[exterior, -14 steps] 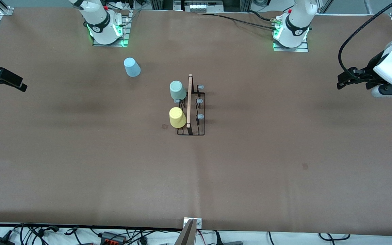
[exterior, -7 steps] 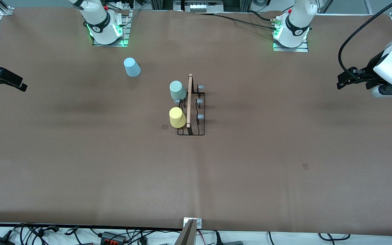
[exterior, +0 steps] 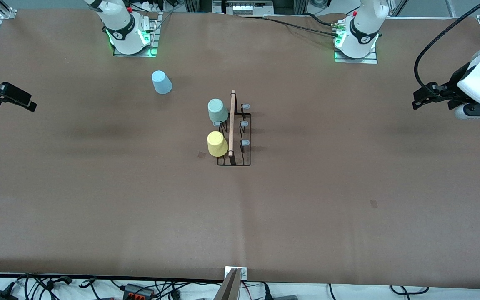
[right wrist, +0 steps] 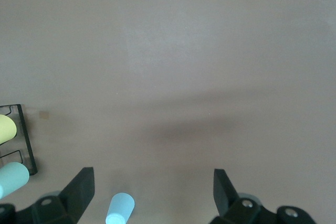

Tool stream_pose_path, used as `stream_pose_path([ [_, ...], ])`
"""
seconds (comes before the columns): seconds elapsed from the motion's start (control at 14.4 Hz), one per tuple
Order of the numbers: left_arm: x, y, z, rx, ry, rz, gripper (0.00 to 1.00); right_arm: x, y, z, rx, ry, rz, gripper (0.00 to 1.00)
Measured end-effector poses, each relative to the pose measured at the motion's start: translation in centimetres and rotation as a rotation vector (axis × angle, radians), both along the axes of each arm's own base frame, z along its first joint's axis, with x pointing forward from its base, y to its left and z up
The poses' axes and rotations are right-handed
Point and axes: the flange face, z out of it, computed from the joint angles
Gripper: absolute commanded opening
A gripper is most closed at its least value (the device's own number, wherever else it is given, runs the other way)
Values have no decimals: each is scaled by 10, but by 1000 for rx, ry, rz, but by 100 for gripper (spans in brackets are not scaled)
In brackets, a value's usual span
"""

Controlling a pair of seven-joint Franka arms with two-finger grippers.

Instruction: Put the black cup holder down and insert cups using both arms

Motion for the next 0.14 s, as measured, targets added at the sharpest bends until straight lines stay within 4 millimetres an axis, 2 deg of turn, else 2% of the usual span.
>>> stream_pose_path([
  [0.14, 0, 0, 0, 0, 0, 0, 100, 0, 2, 0, -1, 0, 4, 100],
])
